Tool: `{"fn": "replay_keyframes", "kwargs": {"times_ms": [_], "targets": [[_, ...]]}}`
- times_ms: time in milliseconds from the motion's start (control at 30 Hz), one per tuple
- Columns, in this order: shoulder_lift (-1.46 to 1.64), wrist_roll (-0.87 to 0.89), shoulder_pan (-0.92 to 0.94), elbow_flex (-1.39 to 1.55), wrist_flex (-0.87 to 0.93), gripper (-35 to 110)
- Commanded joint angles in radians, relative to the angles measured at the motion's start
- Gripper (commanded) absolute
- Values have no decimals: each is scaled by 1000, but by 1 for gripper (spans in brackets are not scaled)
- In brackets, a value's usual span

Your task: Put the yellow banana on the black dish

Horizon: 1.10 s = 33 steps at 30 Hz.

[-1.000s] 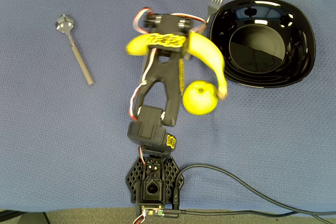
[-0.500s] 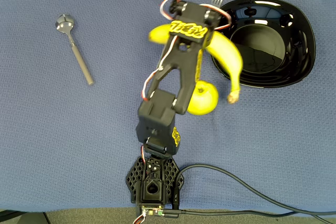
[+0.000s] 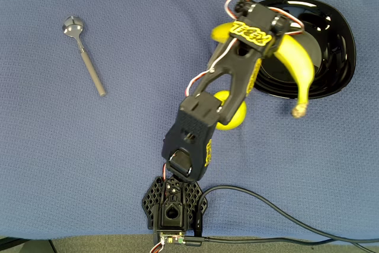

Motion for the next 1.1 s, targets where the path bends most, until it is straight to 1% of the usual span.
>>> {"fn": "replay_keyframes", "kwargs": {"times_ms": [0,133,567,1067], "targets": [[-25,-11,26,-184,-38,0],[-104,-11,38,-296,-43,0],[-311,-9,60,-502,-100,0],[-453,-57,71,-502,-195,0]]}}
